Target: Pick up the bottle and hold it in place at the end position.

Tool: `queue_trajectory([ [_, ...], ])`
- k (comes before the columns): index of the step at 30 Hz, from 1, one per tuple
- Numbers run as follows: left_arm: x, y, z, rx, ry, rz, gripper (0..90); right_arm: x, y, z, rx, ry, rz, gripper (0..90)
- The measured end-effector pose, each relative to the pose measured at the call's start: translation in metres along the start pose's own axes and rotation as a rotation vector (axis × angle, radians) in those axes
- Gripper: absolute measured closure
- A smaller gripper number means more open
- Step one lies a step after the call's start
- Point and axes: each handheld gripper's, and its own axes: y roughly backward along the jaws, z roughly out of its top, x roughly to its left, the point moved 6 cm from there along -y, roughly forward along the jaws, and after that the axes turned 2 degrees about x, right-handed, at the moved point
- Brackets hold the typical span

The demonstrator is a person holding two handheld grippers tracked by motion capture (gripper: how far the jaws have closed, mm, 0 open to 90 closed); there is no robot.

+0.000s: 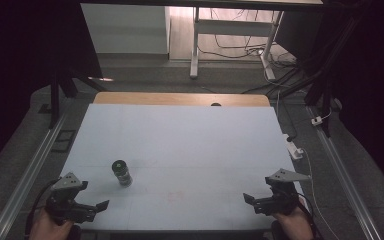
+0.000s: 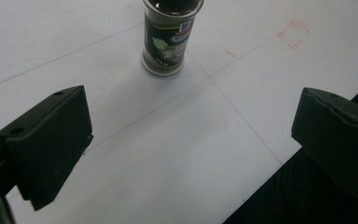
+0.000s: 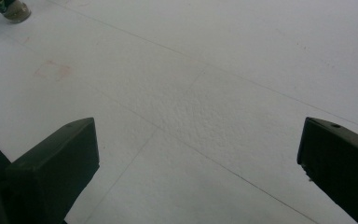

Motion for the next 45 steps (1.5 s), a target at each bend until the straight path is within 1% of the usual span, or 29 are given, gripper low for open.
queue_trajectory([
  [8,0.002,-0.004,0.005,-0.018,-0.009,-0.034,0.0,0.0,0.0,0.0,0.005,0.006,0.0,0.0],
  [12,0.002,-0.009,0.009,-0.033,-0.028,-0.046,0.0,0.001,0.0,0.0,0.005,0.005,0.002,0.0],
  [16,0.003,-0.015,0.014,-0.042,-0.041,-0.039,0.0,0.001,-0.001,0.0,0.009,0.01,0.001,0.0],
  [22,0.005,-0.023,0.022,-0.059,-0.041,-0.037,0.0,0.001,-0.001,0.0,0.009,0.01,0.0,0.0],
  [27,0.009,-0.029,0.028,-0.056,-0.04,-0.041,0.0,0.001,-0.001,0.0,0.015,0.015,-0.003,0.0],
  [31,0.013,-0.035,0.034,-0.057,-0.025,-0.044,0.0,0.002,-0.002,0.0,0.019,0.019,-0.003,0.0],
  [33,0.015,-0.038,0.036,-0.053,-0.026,-0.048,0.0,0.002,-0.002,0.0,0.021,0.022,-0.003,0.0],
  [35,0.016,-0.042,0.039,-0.051,-0.024,-0.063,0.0,0.002,-0.002,0.0,0.021,0.023,-0.002,0.0],
  [36,0.016,-0.044,0.04,-0.048,-0.027,-0.07,0.0,0.002,-0.002,0.0,0.021,0.023,-0.002,0.0],
  [39,0.018,-0.05,0.042,-0.031,-0.047,-0.069,0.0,0.002,-0.002,0.0,0.023,0.022,-0.003,0.0],
  [43,0.02,-0.059,0.044,-0.008,-0.077,-0.05,0.0,0.002,-0.002,-0.001,0.027,0.025,-0.004,0.0],
  [45,0.021,-0.063,0.045,-0.001,-0.083,-0.048,0.0,0.002,-0.003,-0.001,0.028,0.025,-0.004,0.0],
])
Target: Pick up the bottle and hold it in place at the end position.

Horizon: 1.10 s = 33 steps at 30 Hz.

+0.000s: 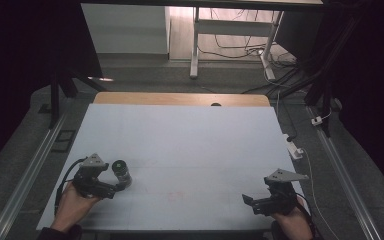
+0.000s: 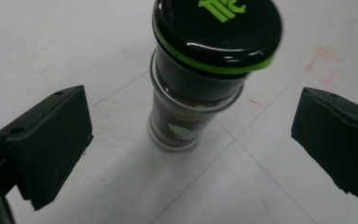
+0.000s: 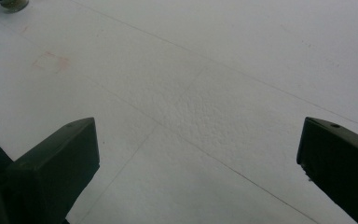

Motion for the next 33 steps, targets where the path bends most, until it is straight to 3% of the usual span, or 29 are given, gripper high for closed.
queue_trajectory([
  [9,0.004,-0.012,0.001,0.046,-0.028,-0.018,3.6,0.0,0.0,0.0,0.0,0.009,-0.001,0.0],
  [13,0.005,-0.016,0.0,0.065,-0.041,-0.005,12.5,0.001,-0.001,0.0,0.001,0.01,0.0,0.0],
  [15,0.005,-0.016,0.0,0.066,-0.052,-0.012,23.9,0.001,-0.001,0.0,0.002,0.012,0.0,0.0],
  [21,0.004,-0.017,-0.001,0.082,-0.09,-0.017,36.8,0.001,-0.001,0.0,0.003,0.014,0.001,0.0],
  [24,0.003,-0.017,0.0,0.081,-0.105,-0.016,48.4,0.001,-0.001,0.0,0.004,0.014,0.001,0.0],
  [29,0.003,-0.017,0.0,0.083,-0.125,0.004,52.5,0.002,-0.001,0.0,0.006,0.015,0.0,0.0],
  [33,0.004,-0.016,0.001,0.089,-0.116,0.008,53.4,0.002,-0.001,0.0,0.006,0.015,0.001,0.0],
])
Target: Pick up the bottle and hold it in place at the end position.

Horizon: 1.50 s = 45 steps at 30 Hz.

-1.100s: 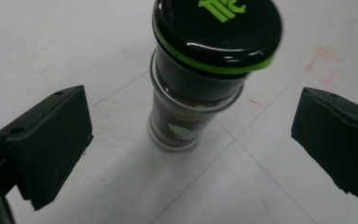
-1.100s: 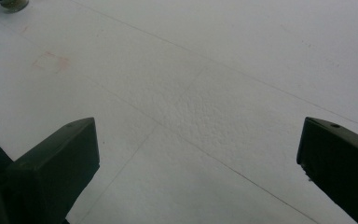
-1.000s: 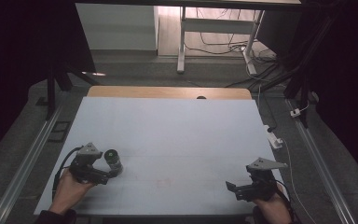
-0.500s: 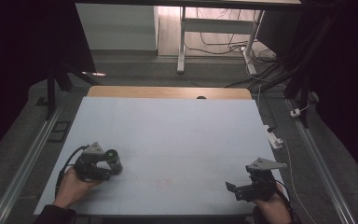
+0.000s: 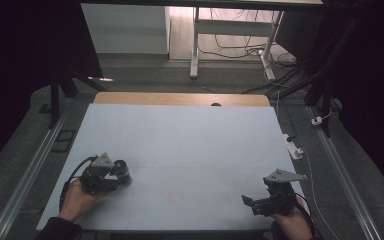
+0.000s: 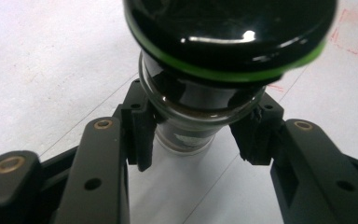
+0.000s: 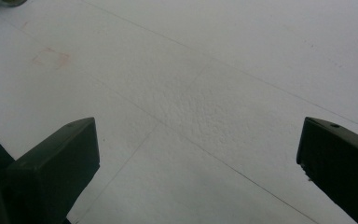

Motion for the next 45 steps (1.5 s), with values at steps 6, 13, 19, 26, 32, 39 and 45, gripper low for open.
queue_trajectory([
  [6,-0.001,0.002,0.002,-0.001,0.007,0.001,53.7,0.0,0.0,0.0,0.001,0.001,-0.001,0.0],
  [13,-0.006,0.005,0.01,-0.008,-0.01,0.005,53.8,0.0,0.0,0.0,0.001,-0.001,0.004,0.0],
  [19,-0.011,0.006,0.021,-0.02,-0.021,-0.005,53.8,0.0,0.0,0.0,0.0,-0.001,0.005,0.0],
  [26,-0.014,0.009,0.036,-0.034,0.007,-0.034,53.9,-0.001,0.0,0.0,0.0,-0.005,0.005,0.0],
  [32,-0.016,0.009,0.053,-0.049,-0.011,-0.042,53.9,0.0,0.0,0.0,0.0,-0.005,0.005,0.0],
  [39,-0.023,0.0,0.078,-0.05,-0.063,-0.056,53.9,-0.001,0.0,0.0,0.001,-0.003,0.005,0.0],
  [45,-0.029,-0.012,0.098,-0.04,-0.101,-0.065,53.9,-0.001,0.0,0.0,-0.001,-0.003,0.006,0.0],
])
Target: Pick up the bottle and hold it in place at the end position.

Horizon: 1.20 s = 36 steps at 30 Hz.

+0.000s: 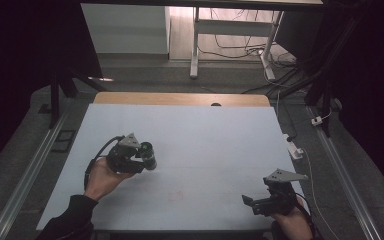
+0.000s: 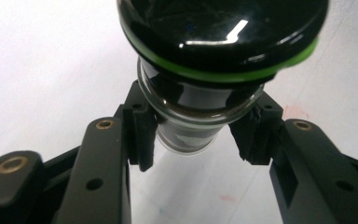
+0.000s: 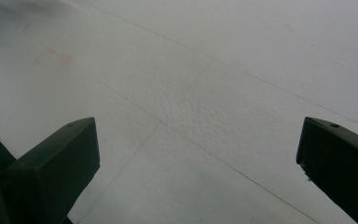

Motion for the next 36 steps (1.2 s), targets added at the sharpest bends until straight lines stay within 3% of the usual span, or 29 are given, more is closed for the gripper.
queue_trajectory([
  [23,0.001,-0.049,0.067,-0.009,-0.056,-0.001,53.9,0.0,0.0,0.0,-0.001,-0.005,0.007,0.0],
  [36,0.006,-0.085,0.081,0.011,-0.067,0.007,53.9,0.0,0.0,0.0,-0.002,-0.003,0.01,0.0],
])
